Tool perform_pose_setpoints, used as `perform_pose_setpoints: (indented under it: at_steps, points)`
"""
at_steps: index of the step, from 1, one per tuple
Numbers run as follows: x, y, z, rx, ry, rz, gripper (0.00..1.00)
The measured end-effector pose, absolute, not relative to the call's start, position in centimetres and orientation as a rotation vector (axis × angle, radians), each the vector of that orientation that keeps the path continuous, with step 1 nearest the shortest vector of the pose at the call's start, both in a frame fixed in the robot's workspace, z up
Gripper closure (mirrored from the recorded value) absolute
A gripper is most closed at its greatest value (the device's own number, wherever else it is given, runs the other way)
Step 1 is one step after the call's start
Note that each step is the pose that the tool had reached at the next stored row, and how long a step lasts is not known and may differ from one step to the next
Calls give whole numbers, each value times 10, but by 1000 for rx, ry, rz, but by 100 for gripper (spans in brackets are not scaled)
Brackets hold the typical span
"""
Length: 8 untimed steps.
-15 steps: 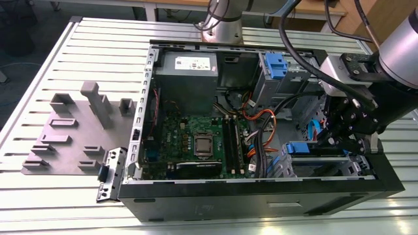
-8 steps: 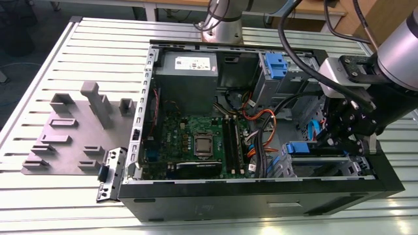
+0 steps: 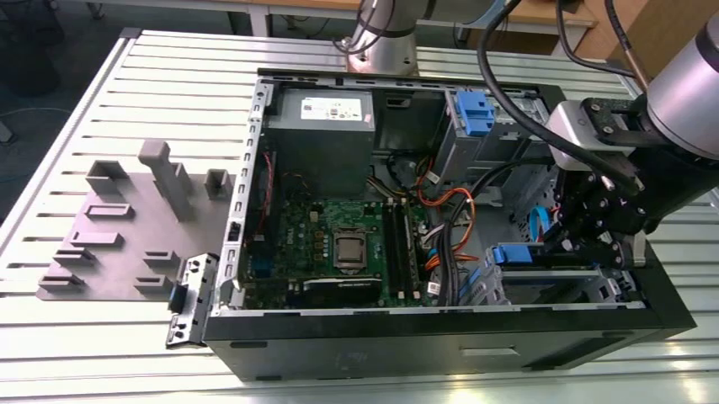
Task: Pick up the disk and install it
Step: 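Insert the first disk wire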
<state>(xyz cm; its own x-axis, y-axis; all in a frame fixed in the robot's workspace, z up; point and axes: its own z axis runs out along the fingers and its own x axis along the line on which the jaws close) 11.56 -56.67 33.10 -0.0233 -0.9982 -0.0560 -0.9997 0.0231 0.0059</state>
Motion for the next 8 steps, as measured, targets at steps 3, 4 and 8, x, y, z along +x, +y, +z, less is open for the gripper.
perform_pose_setpoints:
  at_steps: [3, 4, 8]
  points:
    - [116, -567, 331, -2170, 2221, 67, 84]
    - [116, -567, 331, -2170, 2221, 67, 84]
    - [116, -567, 330, -2169, 2220, 68, 84]
